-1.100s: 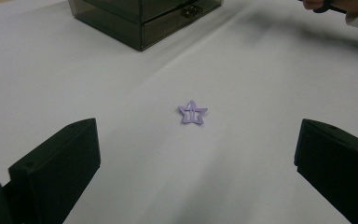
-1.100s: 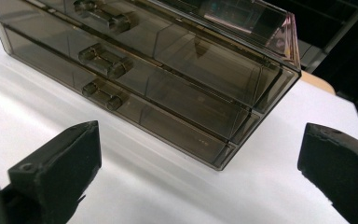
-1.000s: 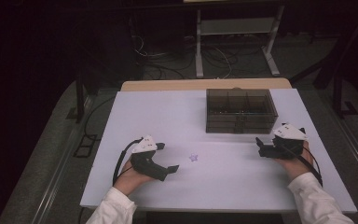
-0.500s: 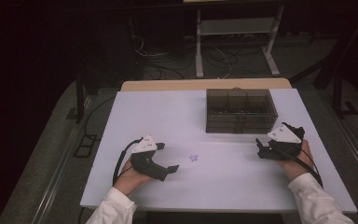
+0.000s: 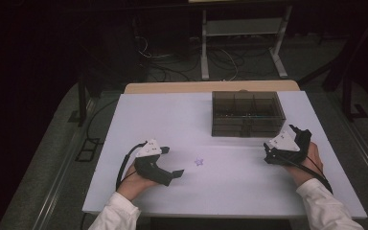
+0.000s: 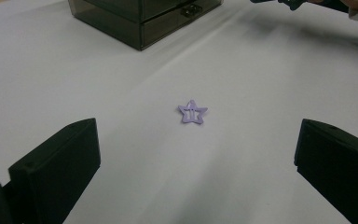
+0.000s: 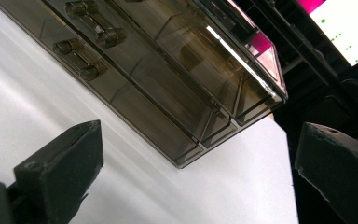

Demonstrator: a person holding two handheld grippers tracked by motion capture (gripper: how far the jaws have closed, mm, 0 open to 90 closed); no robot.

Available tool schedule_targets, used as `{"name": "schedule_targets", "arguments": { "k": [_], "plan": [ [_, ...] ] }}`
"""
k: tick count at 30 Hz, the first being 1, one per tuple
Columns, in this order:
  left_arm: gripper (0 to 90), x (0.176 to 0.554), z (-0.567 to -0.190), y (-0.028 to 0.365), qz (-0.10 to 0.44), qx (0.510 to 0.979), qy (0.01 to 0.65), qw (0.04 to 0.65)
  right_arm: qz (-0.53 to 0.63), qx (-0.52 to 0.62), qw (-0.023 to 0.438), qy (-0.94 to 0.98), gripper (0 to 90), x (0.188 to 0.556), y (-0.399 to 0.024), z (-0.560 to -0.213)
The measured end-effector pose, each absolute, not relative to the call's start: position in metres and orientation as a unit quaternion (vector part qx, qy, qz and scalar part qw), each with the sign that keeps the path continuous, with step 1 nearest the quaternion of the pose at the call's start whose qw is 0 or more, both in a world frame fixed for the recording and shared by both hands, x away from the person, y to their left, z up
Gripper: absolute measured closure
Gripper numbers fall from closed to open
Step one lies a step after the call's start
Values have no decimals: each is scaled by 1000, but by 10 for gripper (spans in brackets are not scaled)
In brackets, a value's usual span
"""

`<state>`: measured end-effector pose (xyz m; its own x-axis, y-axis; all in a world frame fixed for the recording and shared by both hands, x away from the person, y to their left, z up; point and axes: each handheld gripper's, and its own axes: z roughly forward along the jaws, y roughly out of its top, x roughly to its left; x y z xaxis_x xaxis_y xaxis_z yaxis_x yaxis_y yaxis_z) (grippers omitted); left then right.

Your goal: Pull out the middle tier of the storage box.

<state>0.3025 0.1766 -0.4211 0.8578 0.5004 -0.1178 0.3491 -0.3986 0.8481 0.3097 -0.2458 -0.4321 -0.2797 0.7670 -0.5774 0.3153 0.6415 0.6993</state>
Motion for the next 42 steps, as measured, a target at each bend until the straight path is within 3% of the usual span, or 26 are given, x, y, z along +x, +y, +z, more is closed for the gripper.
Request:
{"name": "schedule_targets", "arguments": {
  "k": [18,42],
  "plan": [
    [0,302,-421,176,79,833,255,485,159,279,545,775,18,305,-230,-437],
    [0,303,-421,177,80,832,255,486,94,204,584,780,28,301,-211,-447]
  ]
}}
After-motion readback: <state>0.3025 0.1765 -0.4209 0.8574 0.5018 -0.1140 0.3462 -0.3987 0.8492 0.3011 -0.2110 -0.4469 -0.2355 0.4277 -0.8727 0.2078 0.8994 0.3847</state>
